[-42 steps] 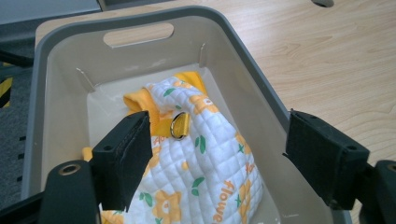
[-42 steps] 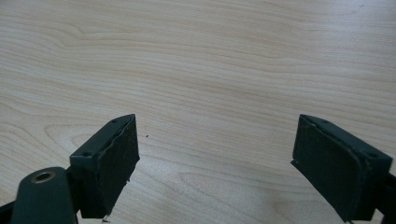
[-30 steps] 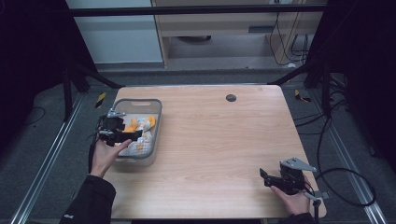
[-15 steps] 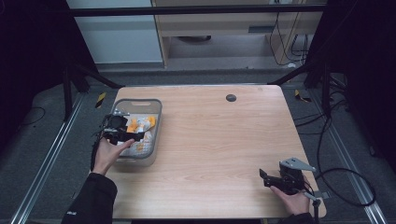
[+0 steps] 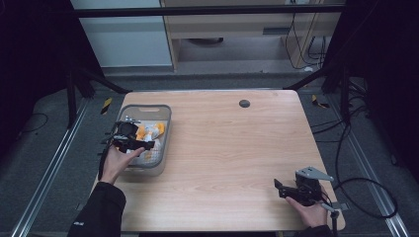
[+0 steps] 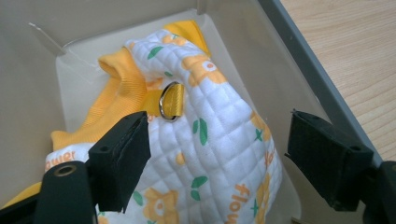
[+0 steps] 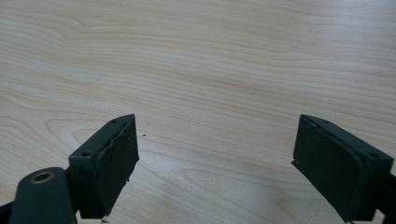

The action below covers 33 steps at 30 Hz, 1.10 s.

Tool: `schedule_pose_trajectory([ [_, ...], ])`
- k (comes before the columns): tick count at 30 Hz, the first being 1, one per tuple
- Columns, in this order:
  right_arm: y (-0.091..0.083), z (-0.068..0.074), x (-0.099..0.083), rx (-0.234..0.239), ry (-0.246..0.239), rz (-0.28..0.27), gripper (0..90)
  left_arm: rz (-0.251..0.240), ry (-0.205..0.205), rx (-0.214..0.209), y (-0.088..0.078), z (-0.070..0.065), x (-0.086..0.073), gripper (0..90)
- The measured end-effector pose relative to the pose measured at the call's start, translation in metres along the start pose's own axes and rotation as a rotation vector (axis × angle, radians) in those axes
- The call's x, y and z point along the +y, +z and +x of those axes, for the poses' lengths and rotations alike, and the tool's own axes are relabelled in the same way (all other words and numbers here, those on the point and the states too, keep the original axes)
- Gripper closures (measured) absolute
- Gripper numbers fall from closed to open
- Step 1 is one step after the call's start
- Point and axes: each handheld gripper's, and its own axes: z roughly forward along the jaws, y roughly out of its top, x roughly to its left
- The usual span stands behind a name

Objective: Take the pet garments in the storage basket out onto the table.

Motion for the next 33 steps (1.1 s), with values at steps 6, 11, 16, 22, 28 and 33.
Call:
schedule_pose_trajectory([
  [6, 0.0, 0.0, 0.0, 0.005, 0.001, 0.004, 13.9, 0.023, 0.005, 0.007, 0.006, -0.001, 0.0, 20.9],
  [11, 0.001, 0.001, 0.0, 0.007, 0.0, 0.011, 13.8, 0.045, 0.009, -0.005, 0.011, -0.001, -0.001, 21.0],
  [16, 0.001, 0.001, 0.0, 0.007, -0.003, 0.01, 13.7, 0.064, 0.014, -0.005, 0.016, -0.002, -0.003, 23.7],
  [22, 0.002, 0.0, 0.0, 0.006, -0.016, 0.015, 13.6, 0.079, 0.021, -0.002, 0.019, -0.003, -0.004, 31.1],
  [28, 0.002, 0.001, 0.0, 0.01, -0.012, 0.02, 13.6, 0.1, -0.002, -0.011, 0.02, -0.002, -0.006, 43.0],
  [33, 0.002, 0.001, 0.0, 0.01, -0.013, 0.021, 13.6, 0.105, -0.023, -0.018, 0.02, 0.0, -0.006, 55.4],
])
